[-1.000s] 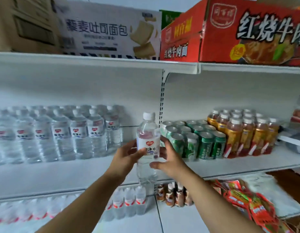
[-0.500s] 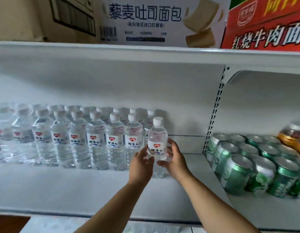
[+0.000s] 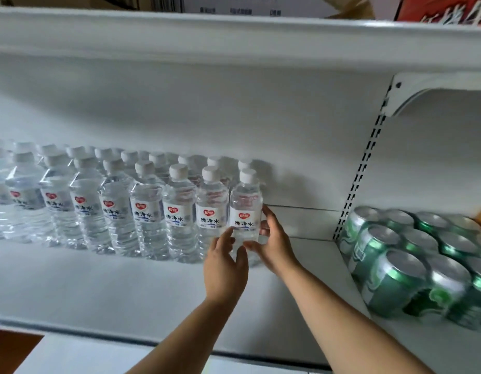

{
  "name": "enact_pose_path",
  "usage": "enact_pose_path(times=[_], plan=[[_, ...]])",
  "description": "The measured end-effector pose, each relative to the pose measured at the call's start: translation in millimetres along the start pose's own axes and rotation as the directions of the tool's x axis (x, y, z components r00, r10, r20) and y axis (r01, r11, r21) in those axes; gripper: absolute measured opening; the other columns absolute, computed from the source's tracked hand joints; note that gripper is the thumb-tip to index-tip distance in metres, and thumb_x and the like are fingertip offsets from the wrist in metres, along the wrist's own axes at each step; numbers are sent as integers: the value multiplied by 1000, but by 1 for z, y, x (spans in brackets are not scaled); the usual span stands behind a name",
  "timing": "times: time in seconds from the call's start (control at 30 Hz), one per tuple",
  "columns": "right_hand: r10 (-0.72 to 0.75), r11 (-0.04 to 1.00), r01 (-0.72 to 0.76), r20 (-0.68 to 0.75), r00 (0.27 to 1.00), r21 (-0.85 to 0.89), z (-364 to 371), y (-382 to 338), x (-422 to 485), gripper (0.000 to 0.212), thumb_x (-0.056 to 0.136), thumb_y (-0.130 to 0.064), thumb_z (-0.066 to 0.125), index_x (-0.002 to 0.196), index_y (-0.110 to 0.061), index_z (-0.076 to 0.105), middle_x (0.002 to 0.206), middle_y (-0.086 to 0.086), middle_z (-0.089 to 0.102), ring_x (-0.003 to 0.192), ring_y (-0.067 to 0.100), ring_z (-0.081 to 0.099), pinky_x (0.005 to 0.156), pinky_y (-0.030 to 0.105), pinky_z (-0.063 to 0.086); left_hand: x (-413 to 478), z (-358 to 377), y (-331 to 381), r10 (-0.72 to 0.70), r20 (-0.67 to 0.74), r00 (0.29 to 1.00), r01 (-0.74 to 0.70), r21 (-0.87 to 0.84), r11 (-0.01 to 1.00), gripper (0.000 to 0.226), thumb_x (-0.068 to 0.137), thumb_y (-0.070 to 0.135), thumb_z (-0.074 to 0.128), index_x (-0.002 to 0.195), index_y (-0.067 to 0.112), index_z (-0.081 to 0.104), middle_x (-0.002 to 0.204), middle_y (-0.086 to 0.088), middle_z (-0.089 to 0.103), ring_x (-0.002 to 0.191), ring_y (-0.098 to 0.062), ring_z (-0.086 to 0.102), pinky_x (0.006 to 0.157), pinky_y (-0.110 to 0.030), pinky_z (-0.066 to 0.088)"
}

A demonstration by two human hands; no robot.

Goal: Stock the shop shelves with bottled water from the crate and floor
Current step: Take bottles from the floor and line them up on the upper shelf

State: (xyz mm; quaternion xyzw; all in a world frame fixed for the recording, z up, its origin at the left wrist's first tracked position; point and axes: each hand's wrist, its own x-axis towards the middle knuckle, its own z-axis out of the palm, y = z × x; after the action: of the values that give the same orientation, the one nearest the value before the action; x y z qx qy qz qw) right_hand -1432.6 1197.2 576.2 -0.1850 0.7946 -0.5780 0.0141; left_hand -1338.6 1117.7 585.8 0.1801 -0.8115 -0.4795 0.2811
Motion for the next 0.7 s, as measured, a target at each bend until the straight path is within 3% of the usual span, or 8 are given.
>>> enact_pose_path(times=[0.1, 0.2, 0.3, 0.47, 0.57, 0.7], plan=[[33, 999, -32, -60, 998, 27, -13, -4, -18, 85, 70, -4, 78, 141, -22, 34, 119, 3, 51, 107, 12, 52, 94, 24, 42, -13, 3, 2, -4, 33, 999, 9, -141, 990, 33, 87, 6, 57, 118, 16, 59, 110, -3, 63, 97, -15, 62, 81, -20, 49], [23, 998, -11, -188, 982, 67, -54, -2, -56, 57, 76, -2, 71, 128, -15, 50, 120, 0, 56, 105, 9, 55, 92, 18, 41, -31, 16, 10, 35, 155, 987, 18, -322, 947, 26, 88, 0, 55, 105, 18, 61, 97, 1, 67, 85, -2, 63, 71, -3, 44], [48, 988, 2, -325, 945, 153, -111, 3, -114, 42, 80, 9, 62, 111, -17, 55, 106, -3, 60, 95, 2, 59, 87, 18, 47, -62, 48, 30, 132, 325, 936, 19, -424, 905, 26, 89, -1, 53, 106, 17, 61, 96, 2, 67, 81, 8, 62, 75, -6, 45], [114, 993, -97, -514, 850, 60, -205, 16, -227, 32, 84, 4, 60, 101, -23, 58, 98, -8, 62, 84, -12, 59, 84, 17, 48, -150, 122, 87, 276, 547, 790, 73, -532, 844, 23, 86, 8, 56, 104, 20, 60, 95, 1, 67, 83, 3, 62, 80, -10, 47], [159, 982, -186, -670, 725, 32, -256, 33, -307, 25, 85, 1, 60, 102, -19, 59, 95, -4, 62, 78, -14, 56, 79, 11, 46, -220, 162, 112, 336, 680, 652, 108, -522, 846, 24, 88, -2, 53, 106, 14, 60, 96, -1, 66, 76, 15, 58, 77, -6, 44], [286, 940, -324, -767, 575, 107, -302, 81, -414, 21, 84, 0, 62, 99, -15, 61, 95, 4, 62, 76, -9, 56, 77, 18, 47, -324, 205, 120, 356, 785, 507, 73, -451, 890, 23, 88, -5, 54, 109, 1, 61, 101, -5, 65, 74, 11, 57, 75, -3, 44]])
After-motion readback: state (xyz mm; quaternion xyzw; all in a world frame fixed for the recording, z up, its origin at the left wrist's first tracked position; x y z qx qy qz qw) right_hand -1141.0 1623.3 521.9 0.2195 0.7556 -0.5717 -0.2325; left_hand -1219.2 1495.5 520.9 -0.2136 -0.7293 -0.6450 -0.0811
